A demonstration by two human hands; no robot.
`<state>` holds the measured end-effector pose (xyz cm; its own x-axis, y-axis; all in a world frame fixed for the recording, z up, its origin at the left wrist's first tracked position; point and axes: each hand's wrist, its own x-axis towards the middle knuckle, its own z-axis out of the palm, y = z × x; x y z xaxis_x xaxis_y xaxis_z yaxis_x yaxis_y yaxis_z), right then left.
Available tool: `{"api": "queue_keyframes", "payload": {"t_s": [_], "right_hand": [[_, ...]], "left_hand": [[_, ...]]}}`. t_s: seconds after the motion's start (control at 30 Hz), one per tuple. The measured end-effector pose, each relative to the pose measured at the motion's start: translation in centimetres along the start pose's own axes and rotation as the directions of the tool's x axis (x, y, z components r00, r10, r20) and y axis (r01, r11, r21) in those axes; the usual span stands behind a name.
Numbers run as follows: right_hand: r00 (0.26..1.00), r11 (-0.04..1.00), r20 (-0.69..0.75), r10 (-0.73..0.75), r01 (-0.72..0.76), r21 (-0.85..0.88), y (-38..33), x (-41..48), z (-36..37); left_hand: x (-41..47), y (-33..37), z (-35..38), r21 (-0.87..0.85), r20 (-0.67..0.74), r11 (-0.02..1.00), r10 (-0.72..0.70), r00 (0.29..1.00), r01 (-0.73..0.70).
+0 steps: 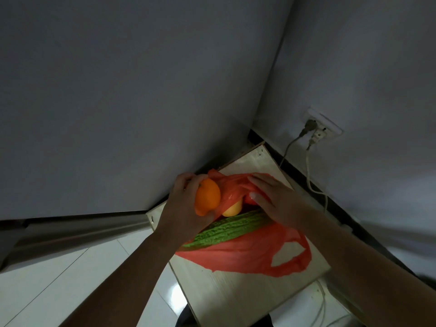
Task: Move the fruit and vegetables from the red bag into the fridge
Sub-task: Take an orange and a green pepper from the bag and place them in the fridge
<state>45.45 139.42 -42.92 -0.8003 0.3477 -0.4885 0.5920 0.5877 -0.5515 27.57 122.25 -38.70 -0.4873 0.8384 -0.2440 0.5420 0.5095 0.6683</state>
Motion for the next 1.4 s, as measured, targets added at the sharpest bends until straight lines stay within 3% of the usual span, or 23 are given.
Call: {"api": "queue_keyframes", "payload": {"t_s": [0.23, 0.3, 0.4, 0.63, 0.83, 1.13, 1.4], "right_hand": [[0.998, 0.947, 0.000, 0.070, -0.066, 0.314, 0.4, 0.9, -0.2], [0.989, 0.972, -0.136, 0.052, -0.019, 0.236, 0.4, -0.1, -0.8], [0.945, 0.994, -0.310, -0.104, 0.109, -0.001, -1.2, -2.5, -1.2], [0.920, 0.942, -0.211, -0.331, 0.311, -0.125, -7.2, -5.7, 3.4], [0.954, 0.955, -0.109, -0.281, 0.266, -0.133, -8.9, -4.7, 9.4], [0.980, 0.935, -0.127, -0.150, 0.099, -0.340, -9.0, -1.1, 12.0], [0.973, 0.971, -0.179, -0.145, 0.104, -0.217, -10.3, -3.6, 9.7]], "left_hand": [[0.1, -0.6, -0.7, 0.002, 0.025, 1.000, -0.004, 1.000, 0.004], [0.0, -0.9, -1.1, 0.015, 0.011, 1.000, 0.000, 1.000, 0.000], [-0.6, -1.5, -2.0, 0.034, 0.002, 0.999, -0.027, 1.000, 0.027], [-3.6, -3.0, -3.3, 0.048, 0.017, 0.997, -0.054, 0.998, 0.053], [-5.6, -4.4, -3.8, 0.027, 0.003, 0.995, -0.097, 0.995, 0.097], [-7.0, -6.5, -4.1, 0.005, -0.008, 0.997, -0.082, 0.997, 0.082], [-8.0, -6.1, -5.8, 0.001, 0.012, 0.997, -0.075, 0.997, 0.075]]}}
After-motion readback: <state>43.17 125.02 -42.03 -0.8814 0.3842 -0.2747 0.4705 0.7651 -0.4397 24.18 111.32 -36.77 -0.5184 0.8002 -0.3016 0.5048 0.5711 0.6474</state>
